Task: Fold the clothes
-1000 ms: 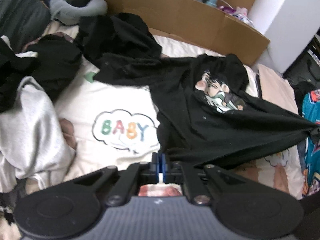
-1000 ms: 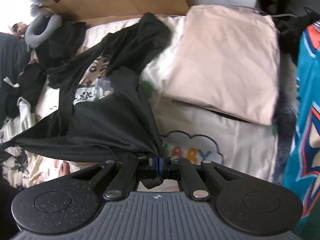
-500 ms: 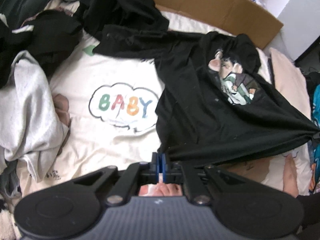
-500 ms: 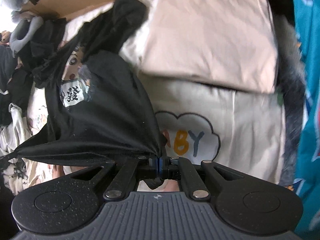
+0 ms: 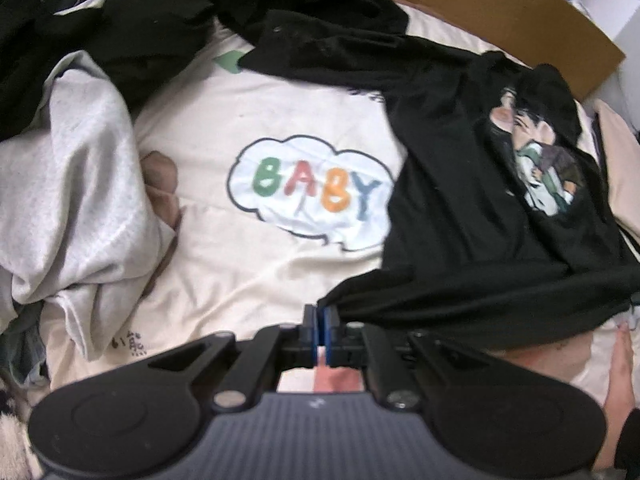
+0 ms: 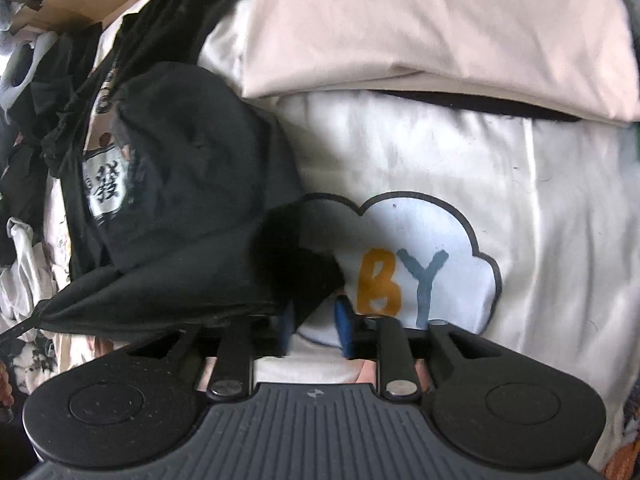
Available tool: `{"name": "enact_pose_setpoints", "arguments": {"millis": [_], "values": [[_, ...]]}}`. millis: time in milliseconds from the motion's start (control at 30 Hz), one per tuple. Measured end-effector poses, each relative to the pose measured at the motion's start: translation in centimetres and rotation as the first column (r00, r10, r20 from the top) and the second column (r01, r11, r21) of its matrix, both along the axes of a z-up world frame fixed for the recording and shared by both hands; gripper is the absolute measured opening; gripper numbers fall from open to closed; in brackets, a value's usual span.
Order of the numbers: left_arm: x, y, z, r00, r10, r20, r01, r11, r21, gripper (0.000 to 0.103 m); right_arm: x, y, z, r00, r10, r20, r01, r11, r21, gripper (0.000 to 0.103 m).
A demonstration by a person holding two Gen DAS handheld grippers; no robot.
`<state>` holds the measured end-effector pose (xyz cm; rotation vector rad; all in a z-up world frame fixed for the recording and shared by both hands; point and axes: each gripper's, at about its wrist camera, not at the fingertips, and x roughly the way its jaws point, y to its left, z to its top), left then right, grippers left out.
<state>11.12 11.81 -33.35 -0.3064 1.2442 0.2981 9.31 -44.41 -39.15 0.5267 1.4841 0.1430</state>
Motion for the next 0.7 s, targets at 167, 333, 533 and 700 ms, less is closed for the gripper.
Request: {"name": "enact_pose_setpoints", "arguments": {"millis": [167, 333, 533, 700], "values": [[0.3, 1.5, -0.6, 1.000, 0.010, 0.006, -0.010, 1.000, 0.013, 0.003, 0.2, -1.0, -0.1, 0.999, -0.026, 0.040, 0.024, 0.999, 0.031, 0.040], [1.3, 2.9, -0.6, 1.000, 0.010, 0.026, -0.011, 0.999, 0.042, 0.003, -0.6, -1.0, 1.1, 0.994, 0.028, 0.101, -0.029, 1.000, 0.010, 0.040], [2.4, 4.0, -0.6, 0.999, -0.004, 0.033, 0.002, 0.997, 0.071, 0.003, -1.4, 1.6, 2.7, 0.957, 0.221, 0.189, -0.209, 0.975, -0.080, 0.048], [2.3, 4.0, -0.9, 1.000, -0.010, 0.026, 0.008, 0.997, 0.074, 0.003, -1.5, 3.9, 2.7, 0.909, 0.342, 0.240, -0.317, 0.938, -0.138, 0.062]]}}
